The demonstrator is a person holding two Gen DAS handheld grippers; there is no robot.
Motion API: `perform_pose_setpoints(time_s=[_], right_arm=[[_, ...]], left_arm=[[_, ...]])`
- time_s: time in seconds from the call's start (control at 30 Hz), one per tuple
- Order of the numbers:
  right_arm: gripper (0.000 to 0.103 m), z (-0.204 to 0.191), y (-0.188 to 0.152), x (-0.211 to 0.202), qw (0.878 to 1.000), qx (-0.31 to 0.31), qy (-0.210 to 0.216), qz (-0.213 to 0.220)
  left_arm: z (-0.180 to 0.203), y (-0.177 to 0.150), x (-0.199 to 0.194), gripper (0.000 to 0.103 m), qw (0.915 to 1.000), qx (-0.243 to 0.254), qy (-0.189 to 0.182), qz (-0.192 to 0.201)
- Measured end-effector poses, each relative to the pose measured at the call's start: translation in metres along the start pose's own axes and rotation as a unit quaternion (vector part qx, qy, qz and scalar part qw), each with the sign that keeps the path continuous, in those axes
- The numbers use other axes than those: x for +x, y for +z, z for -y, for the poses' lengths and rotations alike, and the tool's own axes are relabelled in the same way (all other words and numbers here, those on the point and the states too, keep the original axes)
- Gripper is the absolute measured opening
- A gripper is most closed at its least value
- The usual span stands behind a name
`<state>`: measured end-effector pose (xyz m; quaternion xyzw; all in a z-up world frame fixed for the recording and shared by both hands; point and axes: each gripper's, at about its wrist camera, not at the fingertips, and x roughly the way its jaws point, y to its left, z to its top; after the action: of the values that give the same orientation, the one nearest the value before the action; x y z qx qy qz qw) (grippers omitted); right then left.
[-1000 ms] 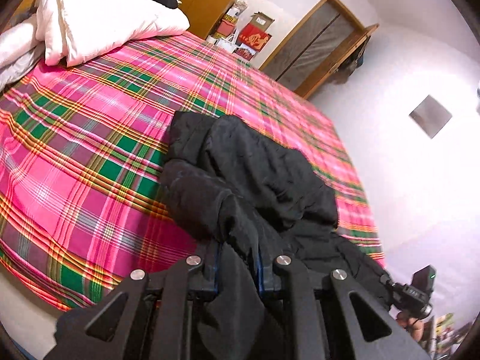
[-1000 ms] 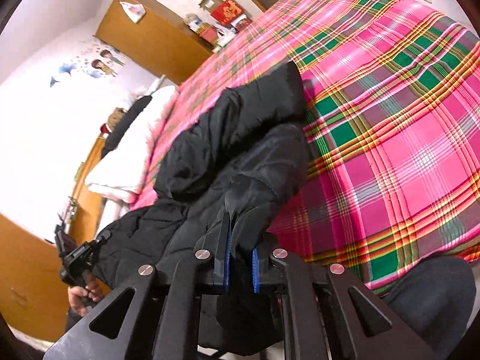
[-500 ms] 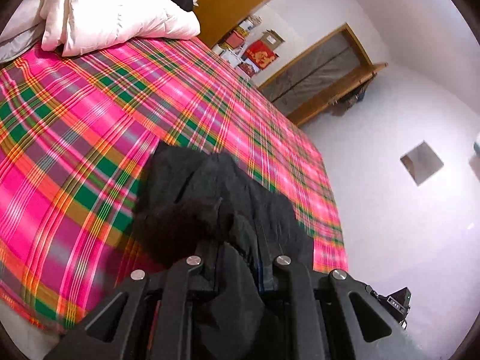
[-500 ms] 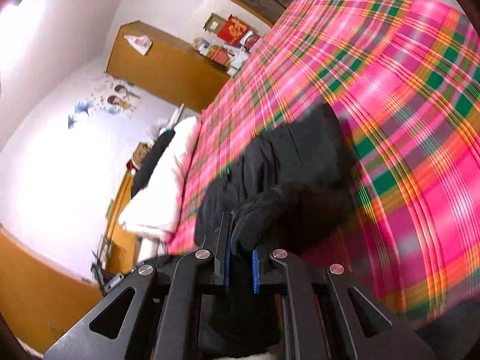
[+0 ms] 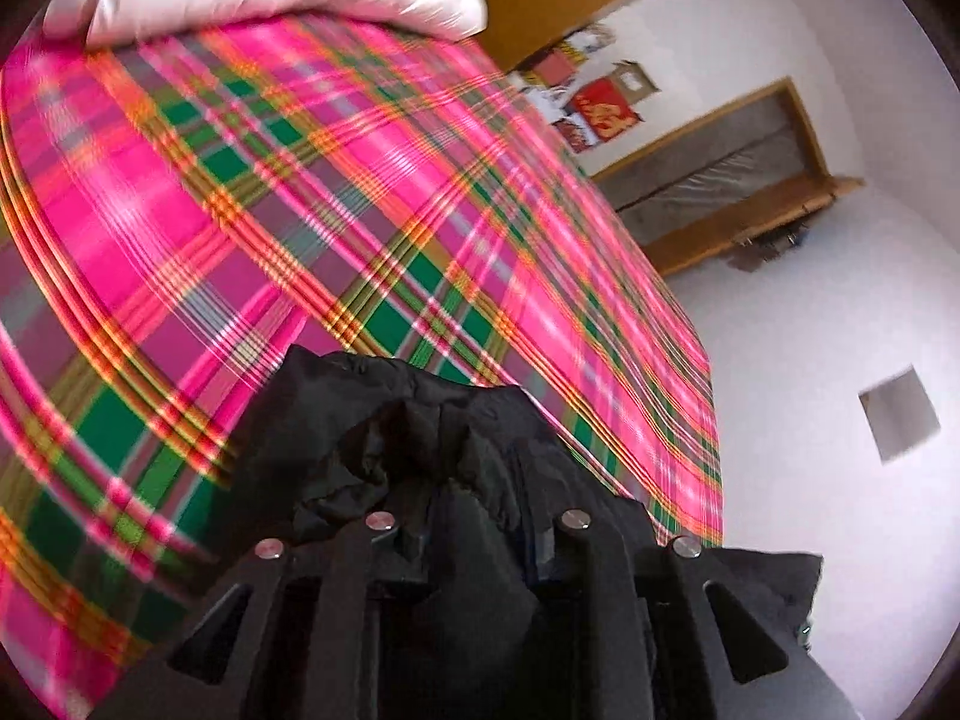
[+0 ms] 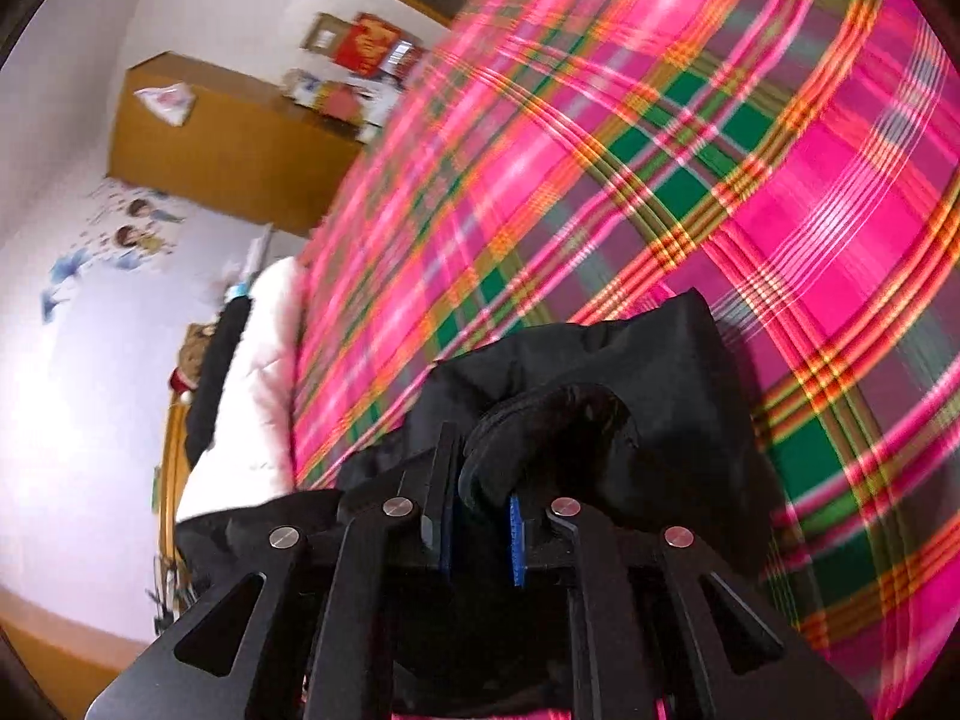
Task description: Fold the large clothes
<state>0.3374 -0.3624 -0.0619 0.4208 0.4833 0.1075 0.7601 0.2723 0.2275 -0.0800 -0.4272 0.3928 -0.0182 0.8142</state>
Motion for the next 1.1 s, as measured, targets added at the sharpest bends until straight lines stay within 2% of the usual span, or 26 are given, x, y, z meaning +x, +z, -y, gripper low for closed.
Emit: perform_pose_setpoints(time_s=[0.1,0.2,0.27,0.3,0.33,0.4,0.5,0.63,0.77,0.87,1.0,1.1], right_arm=[[0.020,0.016,0.006,0.023,1.000,0.029,-0.006,-0.009],[0.024,0.019,0.008,0.029,0.999,0.039,0.007,-0.006],[0.031,0.021,0.011,0.027,0.998,0.053,0.023,-0.002],[0.039,0.021,0.012,0.024,0.997,0.064,0.038,0.003],[0.054,0.020,0.013,0.024,0.996,0.069,0.051,0.008],[0.068,0.017,0.016,0.019,0.994,0.073,0.072,0.023],[0.069,0.009,0.015,0.024,0.997,0.057,0.052,0.023],[0.069,0.004,0.015,0.031,0.998,0.037,0.033,0.024],[0.069,0.002,0.018,0.034,0.999,0.034,0.026,0.026],[0.071,-0.001,0.016,0.030,0.998,0.029,0.035,0.033],[0.074,-0.006,0.014,0.023,0.998,0.023,0.040,0.042],[0.074,-0.014,0.009,0.011,0.998,0.003,0.038,0.057]], left_arm=[[-0.018,-0.002,0.023,0.030,0.9994,-0.031,-0.013,0.000],[-0.026,0.000,0.028,0.033,0.9985,-0.048,-0.027,-0.001],[-0.024,0.007,0.025,0.040,0.9971,-0.061,-0.044,0.000],[-0.022,0.010,0.021,0.042,0.9966,-0.061,-0.055,0.007],[-0.019,0.013,0.018,0.048,0.9962,-0.060,-0.061,0.014],[-0.015,0.015,0.014,0.057,0.9954,-0.057,-0.073,0.024],[-0.016,0.017,0.015,0.058,0.9966,-0.053,-0.058,0.023],[-0.015,0.020,0.008,0.062,0.9965,-0.052,-0.060,0.029],[-0.013,0.025,-0.010,0.075,0.9939,-0.047,-0.069,0.071],[-0.011,0.026,-0.026,0.076,0.9908,-0.032,-0.050,0.121],[-0.001,0.023,-0.025,0.076,0.9930,0.003,-0.051,0.106],[0.025,0.012,-0.015,0.076,0.9936,0.073,-0.046,0.073]])
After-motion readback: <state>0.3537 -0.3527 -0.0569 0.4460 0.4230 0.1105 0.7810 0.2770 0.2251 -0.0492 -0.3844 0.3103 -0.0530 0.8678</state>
